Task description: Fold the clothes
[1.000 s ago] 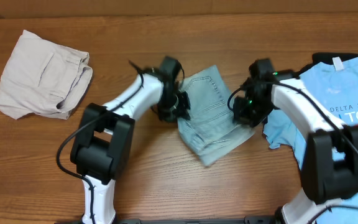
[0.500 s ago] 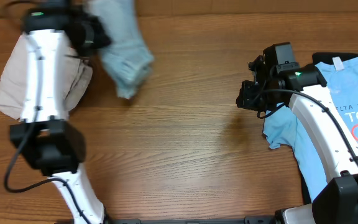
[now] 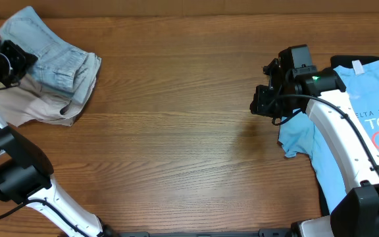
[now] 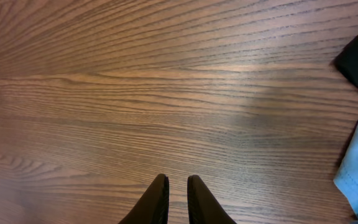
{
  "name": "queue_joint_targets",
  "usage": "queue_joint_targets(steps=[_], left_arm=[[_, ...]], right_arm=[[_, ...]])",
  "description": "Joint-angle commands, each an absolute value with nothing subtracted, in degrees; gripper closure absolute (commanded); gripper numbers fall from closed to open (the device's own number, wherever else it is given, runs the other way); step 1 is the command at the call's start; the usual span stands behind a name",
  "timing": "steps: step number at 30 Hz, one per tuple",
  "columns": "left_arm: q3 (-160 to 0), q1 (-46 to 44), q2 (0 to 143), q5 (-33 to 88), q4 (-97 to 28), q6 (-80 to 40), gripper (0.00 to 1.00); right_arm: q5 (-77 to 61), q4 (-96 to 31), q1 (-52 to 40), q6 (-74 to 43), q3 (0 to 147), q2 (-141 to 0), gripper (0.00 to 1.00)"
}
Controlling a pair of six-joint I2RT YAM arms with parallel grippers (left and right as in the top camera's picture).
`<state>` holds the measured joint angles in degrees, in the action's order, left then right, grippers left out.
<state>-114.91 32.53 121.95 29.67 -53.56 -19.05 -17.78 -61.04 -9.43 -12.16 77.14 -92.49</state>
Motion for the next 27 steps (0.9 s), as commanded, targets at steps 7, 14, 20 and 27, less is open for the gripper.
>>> queue_joint_targets(steps=[7, 14, 20, 27], left_arm=[[-112.3, 33.5, 121.3, 17.0, -54.0, -16.6, 0.00], [-127.9, 36.2, 121.3, 19.2, -66.3, -13.3, 0.00], [-150.9, 35.3, 121.1, 40.2, -80.9, 4.9, 0.01], [-168.0, 25.2, 116.6, 35.5, -96.8, 12.8, 0.10]], right_arm=[[-18.1, -63.1, -9.6, -12.2, 77.5, -92.4, 0.86], [-18.1, -62.9, -9.6, -12.2, 77.5, -92.4, 0.86], [-18.1, -63.9, -9.7, -12.2, 79.2, -91.1, 0.86], [-18.0, -63.7, -9.8, -12.2, 86.0, -81.6, 0.86]])
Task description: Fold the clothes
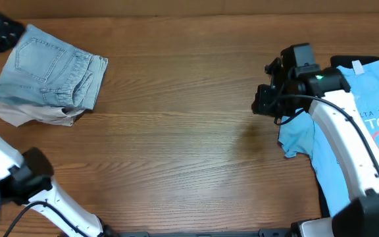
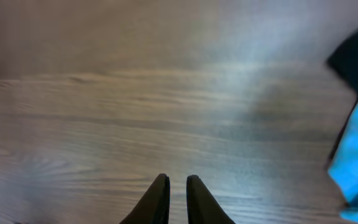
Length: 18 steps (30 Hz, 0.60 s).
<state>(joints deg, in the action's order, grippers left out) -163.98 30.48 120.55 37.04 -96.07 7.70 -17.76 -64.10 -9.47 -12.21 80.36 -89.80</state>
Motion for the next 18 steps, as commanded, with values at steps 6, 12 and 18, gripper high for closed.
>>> queue_joint_targets(steps=[6, 12, 18], left_arm=[[-167.9, 8.7, 102.1, 19.9, -96.8, 9.9, 0.02], [-165.7, -2.8, 92.6, 11.2, -96.8, 4.5, 0.00], [-155.9, -4.3, 84.7, 12.3, -96.8, -2.3, 0.00]], right_arm=[[-15.8, -62.5, -10.0, -11.9, 90.1, -67.2, 0.61], [-15.4, -62.7, -10.0, -12.0, 90.1, -57.9, 0.00], [-15.4, -66.3, -10.0, -12.0, 90.1, -54.5, 0.00]])
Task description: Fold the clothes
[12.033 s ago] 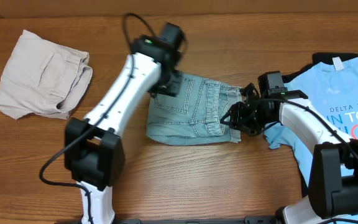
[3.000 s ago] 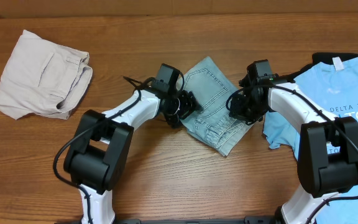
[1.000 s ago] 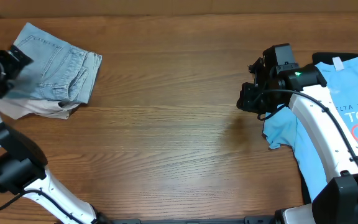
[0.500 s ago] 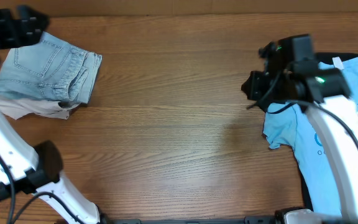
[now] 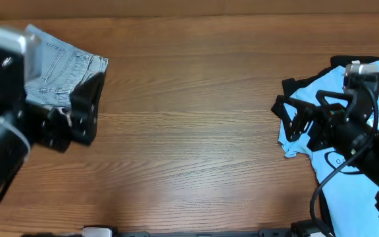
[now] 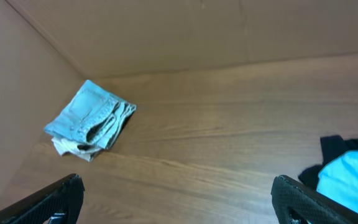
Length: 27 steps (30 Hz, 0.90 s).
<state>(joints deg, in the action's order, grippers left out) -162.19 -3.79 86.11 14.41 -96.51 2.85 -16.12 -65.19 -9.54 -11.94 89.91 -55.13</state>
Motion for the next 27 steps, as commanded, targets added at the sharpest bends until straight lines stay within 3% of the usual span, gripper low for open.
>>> queue_joint_targets(steps=[1, 5, 27], left_arm=[[-153.1, -4.3, 83.0, 14.0, -96.8, -0.6, 0.00], [-143.2, -4.3, 76.8, 20.0, -96.8, 10.4, 0.00], [-138.8, -4.3, 74.2, 15.9, -96.8, 10.7, 0.00]], right_arm=[[-15.5, -67.0, -10.0, -12.0, 90.1, -54.5, 0.00], [-15.5, -69.4, -10.0, -12.0, 90.1, -54.5, 0.00], [-14.0, -72.3, -10.0, -10.8, 90.1, -54.6, 0.00]])
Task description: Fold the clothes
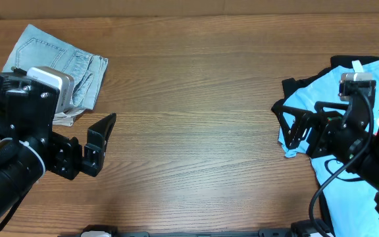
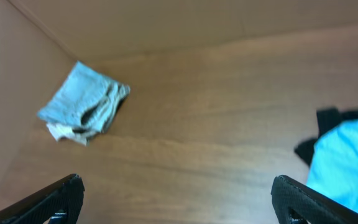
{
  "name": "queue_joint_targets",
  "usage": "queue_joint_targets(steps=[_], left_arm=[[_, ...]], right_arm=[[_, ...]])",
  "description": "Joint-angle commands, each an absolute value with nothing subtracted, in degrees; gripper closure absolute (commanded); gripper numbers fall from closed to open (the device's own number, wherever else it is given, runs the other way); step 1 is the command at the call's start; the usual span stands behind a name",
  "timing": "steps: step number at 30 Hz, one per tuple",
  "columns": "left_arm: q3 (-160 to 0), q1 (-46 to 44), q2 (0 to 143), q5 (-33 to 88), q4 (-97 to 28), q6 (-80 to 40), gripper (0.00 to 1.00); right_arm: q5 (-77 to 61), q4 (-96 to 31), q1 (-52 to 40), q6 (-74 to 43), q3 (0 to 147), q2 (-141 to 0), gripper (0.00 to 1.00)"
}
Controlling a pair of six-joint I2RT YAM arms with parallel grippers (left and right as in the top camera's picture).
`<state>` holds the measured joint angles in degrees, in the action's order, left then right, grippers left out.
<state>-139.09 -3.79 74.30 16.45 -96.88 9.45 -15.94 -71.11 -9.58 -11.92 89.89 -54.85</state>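
A folded pair of light denim shorts [image 1: 54,59] lies at the table's far left on a beige garment [image 1: 63,116]; the shorts [image 2: 86,109] also show small in the right wrist view. A light blue printed t-shirt [image 1: 364,89] lies unfolded at the right edge over a black garment [image 1: 308,84]. My right gripper [image 1: 289,125] is raised over the shirt's left sleeve, its fingers [image 2: 55,200] spread wide apart and empty. My left gripper [image 1: 71,148] hangs high in front of the shorts, one finger [image 1: 102,128] sticking out sideways, holding nothing.
The wooden table [image 1: 189,131] runs bare between the two piles. A cardboard wall [image 2: 166,25] closes off the far side. The blue shirt [image 2: 347,162] and black cloth [image 2: 322,130] reach the right edge.
My left arm has shifted toward the front of the table, uncovering the folded shorts. The right arm stays raised over the shirt with its jaws wide, its camera tipped slightly.
First my left gripper sat on the rumpled denim at the far left, and the right gripper was shut low over the table by the shirt sleeve. Then the shorts lay flat and folded with the left gripper off them. Afterward both arms stood raised and the right gripper open.
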Motion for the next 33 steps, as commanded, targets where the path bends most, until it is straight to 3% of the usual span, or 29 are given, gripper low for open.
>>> queue_joint_targets(steps=[1, 9, 15, 25, 33], left_arm=[[-138.8, -4.3, 74.2, 15.9, -96.8, 10.7, 0.00], [-138.8, -4.3, 74.2, 15.9, -96.8, 10.7, 0.00], [-138.8, -4.3, 74.2, 15.9, -96.8, 10.7, 0.00], [-138.8, -4.3, 74.2, 15.9, -96.8, 10.7, 0.00], [-138.8, -4.3, 74.2, 15.9, -96.8, 10.7, 0.00]], right_arm=[[-12.5, -71.7, -10.0, -9.9, 90.1, -54.6, 0.00], [-10.3, -51.0, -8.1, 9.5, 79.6, -48.9, 0.00], [-11.8, -28.0, -5.6, 9.5, 53.6, -32.9, 0.00], [-13.7, -15.8, -4.4, 9.2, 22.3, -13.7, 0.00], [-12.4, -4.5, -4.4, 1.7, 4.6, 0.1, 0.00]])
